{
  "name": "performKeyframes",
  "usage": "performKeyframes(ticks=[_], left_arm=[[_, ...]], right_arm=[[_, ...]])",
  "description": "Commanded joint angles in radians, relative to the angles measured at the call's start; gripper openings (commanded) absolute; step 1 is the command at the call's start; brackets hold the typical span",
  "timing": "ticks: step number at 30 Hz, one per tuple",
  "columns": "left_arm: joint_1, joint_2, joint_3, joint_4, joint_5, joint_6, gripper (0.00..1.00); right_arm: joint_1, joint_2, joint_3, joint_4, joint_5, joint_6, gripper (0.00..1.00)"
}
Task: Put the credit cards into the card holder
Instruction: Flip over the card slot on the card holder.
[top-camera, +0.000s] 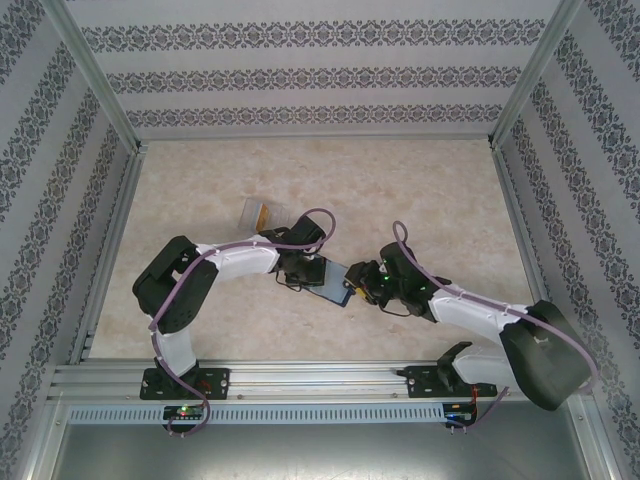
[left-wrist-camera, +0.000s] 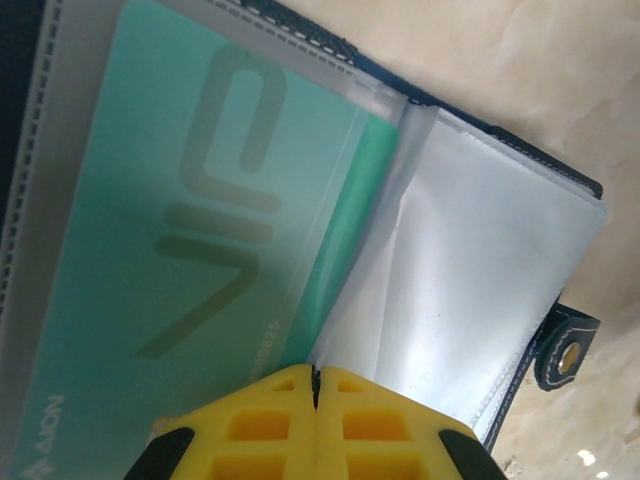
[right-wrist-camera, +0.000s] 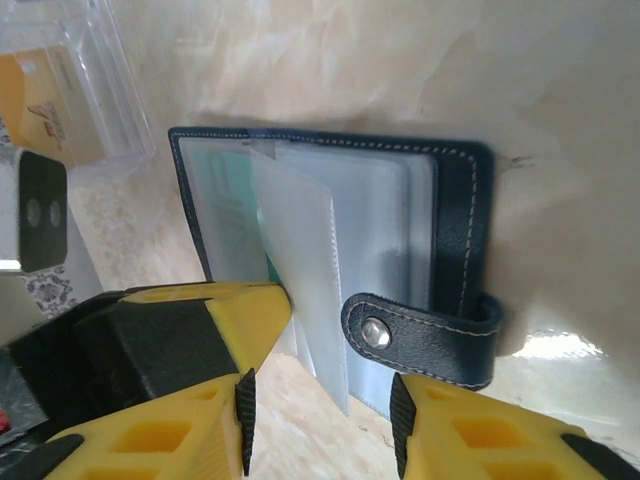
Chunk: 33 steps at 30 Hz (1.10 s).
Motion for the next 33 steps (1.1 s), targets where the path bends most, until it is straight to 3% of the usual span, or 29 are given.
performKeyframes(ticks=[1,19,33], left_arm=[[0.02,-0.025,-0.03,0.066,0.044,-0.033,0.0],[0.106,-0.093,-0.183,0.201,0.11,-0.086,0.0],[0.156,-0.079,-0.206,0.23,0.163,-0.078,0.0]], right_arm=[[0.035,0.038,0.033,0.051,0.011,0.042,0.44],[0.105,0.2,0.153,0.094,0.047,0.047,0.47],[0.12,0.313,0.191,0.137,0.058,0.054,0.45]])
